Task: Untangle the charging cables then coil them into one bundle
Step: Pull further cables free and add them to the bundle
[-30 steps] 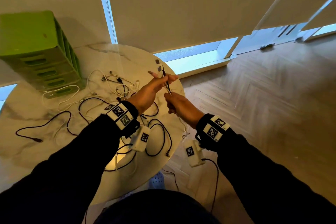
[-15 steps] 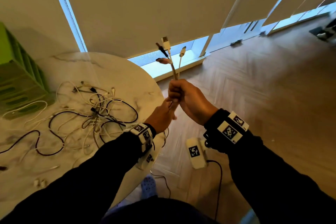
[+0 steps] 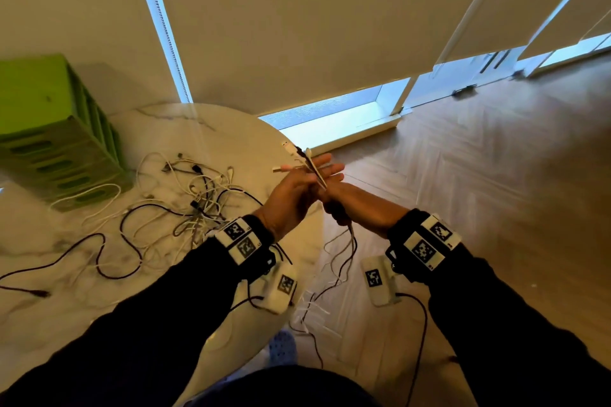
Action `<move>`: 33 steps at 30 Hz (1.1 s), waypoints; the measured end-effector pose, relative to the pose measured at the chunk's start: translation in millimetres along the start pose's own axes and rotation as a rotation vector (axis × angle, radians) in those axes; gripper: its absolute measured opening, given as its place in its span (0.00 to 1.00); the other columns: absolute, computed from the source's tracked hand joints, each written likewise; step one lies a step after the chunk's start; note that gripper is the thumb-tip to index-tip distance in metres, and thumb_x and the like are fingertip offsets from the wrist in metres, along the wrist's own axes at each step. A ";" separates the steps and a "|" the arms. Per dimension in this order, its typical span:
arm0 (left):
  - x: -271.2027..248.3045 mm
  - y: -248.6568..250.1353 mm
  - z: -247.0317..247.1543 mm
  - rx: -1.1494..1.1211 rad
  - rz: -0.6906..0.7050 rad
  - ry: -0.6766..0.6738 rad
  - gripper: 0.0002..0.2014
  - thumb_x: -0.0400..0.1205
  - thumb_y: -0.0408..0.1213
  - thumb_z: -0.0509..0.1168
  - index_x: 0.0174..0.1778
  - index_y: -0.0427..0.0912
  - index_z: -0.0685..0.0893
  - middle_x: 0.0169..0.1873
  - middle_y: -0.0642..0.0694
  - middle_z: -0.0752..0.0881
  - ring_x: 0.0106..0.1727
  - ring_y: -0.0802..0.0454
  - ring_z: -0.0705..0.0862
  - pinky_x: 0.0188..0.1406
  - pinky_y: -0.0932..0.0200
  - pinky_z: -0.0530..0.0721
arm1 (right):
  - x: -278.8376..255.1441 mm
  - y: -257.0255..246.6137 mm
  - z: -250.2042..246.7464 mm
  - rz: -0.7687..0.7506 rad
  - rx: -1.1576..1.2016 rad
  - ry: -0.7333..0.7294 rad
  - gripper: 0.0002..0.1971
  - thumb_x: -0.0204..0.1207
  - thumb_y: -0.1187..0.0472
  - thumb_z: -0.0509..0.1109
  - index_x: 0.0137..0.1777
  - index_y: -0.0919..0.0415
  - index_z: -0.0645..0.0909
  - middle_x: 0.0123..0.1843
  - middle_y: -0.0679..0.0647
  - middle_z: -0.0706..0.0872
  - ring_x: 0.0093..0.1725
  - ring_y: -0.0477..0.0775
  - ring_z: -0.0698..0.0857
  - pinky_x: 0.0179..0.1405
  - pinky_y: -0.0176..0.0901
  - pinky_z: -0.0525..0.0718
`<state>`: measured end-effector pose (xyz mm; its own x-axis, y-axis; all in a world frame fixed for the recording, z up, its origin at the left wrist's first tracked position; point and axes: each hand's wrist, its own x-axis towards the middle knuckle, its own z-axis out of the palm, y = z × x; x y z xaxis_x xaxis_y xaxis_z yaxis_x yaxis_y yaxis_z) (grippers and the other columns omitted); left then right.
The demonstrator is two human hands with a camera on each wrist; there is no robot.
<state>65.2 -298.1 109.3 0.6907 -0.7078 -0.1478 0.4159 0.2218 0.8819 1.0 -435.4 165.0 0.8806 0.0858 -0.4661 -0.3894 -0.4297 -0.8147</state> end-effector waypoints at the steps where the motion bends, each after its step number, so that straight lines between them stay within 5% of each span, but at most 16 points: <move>1: -3.8 7.1 2.0 -0.038 0.023 -0.017 0.28 0.74 0.45 0.65 0.69 0.36 0.79 0.70 0.37 0.83 0.71 0.42 0.82 0.67 0.51 0.81 | 3.4 -0.9 2.7 0.008 -0.011 -0.035 0.10 0.86 0.56 0.56 0.43 0.56 0.69 0.34 0.49 0.68 0.33 0.47 0.64 0.34 0.42 0.66; 3: -6.9 14.9 -3.0 0.125 0.003 0.053 0.17 0.89 0.45 0.56 0.57 0.42 0.88 0.69 0.40 0.85 0.72 0.44 0.82 0.62 0.51 0.82 | 11.0 -1.5 9.7 -0.023 -0.062 -0.083 0.08 0.86 0.59 0.57 0.44 0.57 0.68 0.36 0.51 0.69 0.34 0.48 0.65 0.36 0.42 0.68; 5: -9.8 20.9 -11.0 0.192 -0.025 0.091 0.27 0.92 0.49 0.48 0.41 0.49 0.91 0.61 0.43 0.90 0.68 0.46 0.85 0.67 0.47 0.81 | 16.6 -4.8 15.3 -0.091 -0.114 -0.155 0.07 0.85 0.62 0.60 0.45 0.59 0.70 0.39 0.56 0.73 0.37 0.51 0.71 0.40 0.43 0.74; 6: -17.7 28.3 -36.8 0.187 0.009 0.190 0.29 0.92 0.49 0.46 0.34 0.47 0.87 0.54 0.44 0.91 0.64 0.46 0.86 0.70 0.45 0.79 | 39.4 -13.1 28.5 -0.140 -0.117 -0.266 0.06 0.84 0.63 0.62 0.44 0.61 0.72 0.40 0.58 0.76 0.39 0.52 0.75 0.42 0.42 0.77; 8: -23.5 34.6 -54.0 0.088 -0.018 0.103 0.27 0.93 0.48 0.45 0.30 0.42 0.74 0.39 0.42 0.89 0.60 0.41 0.87 0.72 0.43 0.78 | 42.8 -3.7 34.7 -0.141 -0.061 -0.296 0.07 0.84 0.62 0.66 0.43 0.62 0.75 0.40 0.60 0.82 0.40 0.52 0.81 0.47 0.41 0.78; 10: -34.4 39.4 -83.4 -0.021 -0.025 0.167 0.25 0.92 0.49 0.46 0.30 0.43 0.70 0.28 0.43 0.80 0.54 0.35 0.88 0.70 0.40 0.80 | 72.3 4.5 46.5 -0.116 -0.094 -0.485 0.11 0.82 0.58 0.68 0.41 0.62 0.78 0.41 0.62 0.86 0.42 0.52 0.83 0.49 0.45 0.77; 13: -43.5 48.6 -99.6 -0.128 -0.072 0.169 0.23 0.91 0.52 0.50 0.31 0.44 0.68 0.25 0.47 0.68 0.35 0.42 0.84 0.66 0.36 0.83 | 91.3 37.7 45.2 0.026 -0.303 -0.553 0.14 0.83 0.54 0.69 0.37 0.59 0.81 0.41 0.61 0.88 0.41 0.53 0.85 0.48 0.43 0.79; 16: -43.9 55.0 -109.2 -0.175 -0.063 0.231 0.20 0.90 0.52 0.53 0.34 0.47 0.68 0.28 0.49 0.63 0.29 0.50 0.71 0.65 0.40 0.82 | 110.3 62.4 43.2 -0.008 -0.785 -0.234 0.14 0.85 0.47 0.63 0.49 0.58 0.78 0.52 0.62 0.89 0.54 0.66 0.87 0.55 0.53 0.81; 18: -41.1 58.5 -116.8 -0.169 0.020 0.342 0.18 0.89 0.51 0.55 0.35 0.48 0.68 0.29 0.50 0.63 0.30 0.53 0.68 0.56 0.48 0.82 | 114.3 65.2 49.8 -0.126 -1.010 0.040 0.16 0.86 0.44 0.57 0.59 0.57 0.72 0.57 0.58 0.88 0.57 0.66 0.87 0.58 0.58 0.80; 20: -37.4 60.5 -118.5 -0.172 0.090 0.452 0.15 0.88 0.51 0.59 0.38 0.49 0.70 0.30 0.51 0.66 0.31 0.55 0.67 0.45 0.55 0.75 | 114.9 61.6 69.8 -0.195 -0.976 0.008 0.22 0.84 0.39 0.57 0.64 0.57 0.67 0.60 0.58 0.87 0.59 0.66 0.86 0.60 0.59 0.79; 23: -36.6 59.2 -128.8 -0.144 0.120 0.633 0.13 0.88 0.47 0.60 0.39 0.51 0.69 0.33 0.52 0.66 0.31 0.57 0.64 0.36 0.59 0.64 | 124.9 48.7 107.7 -0.123 -0.784 -0.354 0.40 0.78 0.27 0.57 0.76 0.59 0.62 0.64 0.56 0.84 0.59 0.62 0.85 0.59 0.57 0.81; 25: -36.6 58.2 -139.7 -0.083 0.106 0.723 0.13 0.90 0.44 0.59 0.40 0.52 0.67 0.34 0.53 0.66 0.31 0.58 0.65 0.35 0.61 0.64 | 138.0 36.8 114.3 -0.127 -0.583 -0.447 0.39 0.80 0.28 0.54 0.76 0.63 0.66 0.62 0.56 0.82 0.58 0.58 0.82 0.61 0.57 0.80; 27: -36.5 55.9 -152.8 -0.051 0.090 0.778 0.12 0.90 0.43 0.60 0.41 0.52 0.66 0.34 0.54 0.66 0.31 0.59 0.64 0.33 0.62 0.63 | 158.6 25.0 106.3 -0.207 -0.447 -0.421 0.31 0.87 0.40 0.49 0.74 0.66 0.72 0.64 0.61 0.82 0.64 0.61 0.81 0.68 0.57 0.76; 29: -36.1 52.9 -163.2 -0.028 0.072 0.802 0.12 0.90 0.44 0.61 0.43 0.53 0.66 0.34 0.54 0.65 0.29 0.59 0.63 0.32 0.61 0.61 | 186.4 17.6 89.1 -0.181 -0.326 -0.318 0.26 0.90 0.45 0.49 0.67 0.65 0.79 0.58 0.59 0.84 0.59 0.58 0.81 0.65 0.52 0.76; 33: -36.4 44.7 -171.2 0.098 0.006 0.804 0.14 0.84 0.51 0.64 0.46 0.52 0.65 0.34 0.54 0.63 0.30 0.58 0.61 0.33 0.57 0.60 | 262.2 28.8 67.7 -0.095 -0.524 -0.151 0.18 0.89 0.51 0.58 0.59 0.65 0.80 0.61 0.64 0.85 0.61 0.64 0.82 0.55 0.48 0.74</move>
<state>159.8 -147.6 77.4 0.9222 0.0001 -0.3868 0.3831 0.1374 0.9134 202.3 -364.5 -4.0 0.8417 0.2571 -0.4748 -0.0896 -0.8006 -0.5924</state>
